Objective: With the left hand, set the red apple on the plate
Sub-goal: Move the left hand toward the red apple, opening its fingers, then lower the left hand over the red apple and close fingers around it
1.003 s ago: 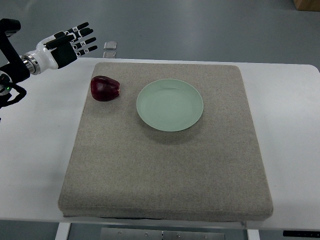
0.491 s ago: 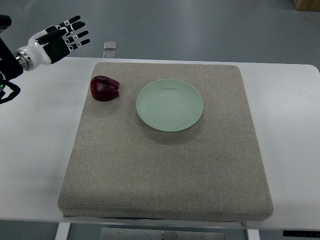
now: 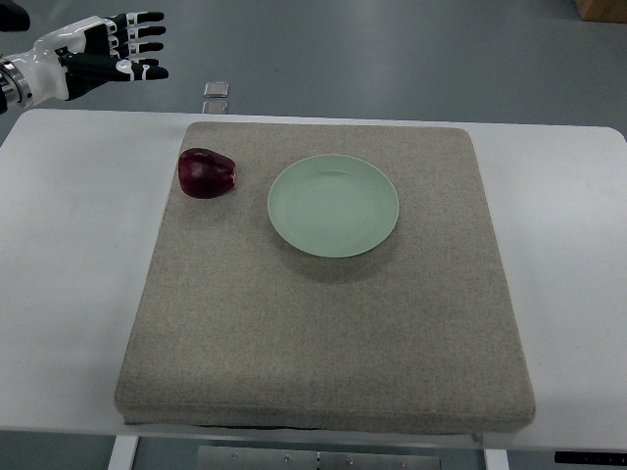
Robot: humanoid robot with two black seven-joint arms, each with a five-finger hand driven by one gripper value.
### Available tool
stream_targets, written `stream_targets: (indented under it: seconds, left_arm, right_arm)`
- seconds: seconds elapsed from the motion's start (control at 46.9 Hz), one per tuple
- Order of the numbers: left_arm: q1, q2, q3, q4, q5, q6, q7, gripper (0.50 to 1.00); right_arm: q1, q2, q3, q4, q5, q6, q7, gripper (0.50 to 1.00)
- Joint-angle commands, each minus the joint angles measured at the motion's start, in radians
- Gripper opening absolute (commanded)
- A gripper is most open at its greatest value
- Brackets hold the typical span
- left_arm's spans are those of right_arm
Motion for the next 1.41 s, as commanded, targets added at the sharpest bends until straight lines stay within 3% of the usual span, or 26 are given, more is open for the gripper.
stream_targets:
  seconds: [0.0, 0.32, 0.384, 0.512, 0.768, 0.96, 1.387]
  left_arm:
    - [0.001, 0.010, 0.004, -0.020, 0.145, 0.003, -0.033, 0.979]
    - [0.005, 0.010, 0.068, -0.073, 0.473, 0.043, -0.116, 0.969]
    - [0.009, 0.001, 0.082, -0.080, 0.534, 0.074, -0.118, 0.941]
    - [0.012, -0.014, 0.111, -0.106, 0.656, 0.131, -0.118, 0.941]
    - [0.019, -0.057, 0.125, -0.113, 0.777, 0.167, -0.118, 0.932]
    - [0.035, -0.108, 0.162, -0.083, 0.828, 0.269, -0.115, 0.932]
    - [0.032, -0.143, 0.197, -0.023, 0.894, 0.301, -0.111, 0.921]
  right_arm:
    - [0.000, 0.000, -0.001, 0.000, 0.000, 0.000, 0.000, 0.930]
    - [0.000, 0.000, 0.001, 0.000, 0.000, 0.000, 0.000, 0.932]
    - [0.000, 0.000, 0.001, 0.000, 0.000, 0.000, 0.000, 0.930]
    - [0.000, 0.000, -0.001, 0.000, 0.000, 0.000, 0.000, 0.930]
    - [0.000, 0.000, 0.001, 0.000, 0.000, 0.000, 0.000, 0.932]
    - [0.000, 0.000, 0.001, 0.000, 0.000, 0.000, 0.000, 0.932]
    - [0.000, 0.000, -0.001, 0.000, 0.000, 0.000, 0.000, 0.930]
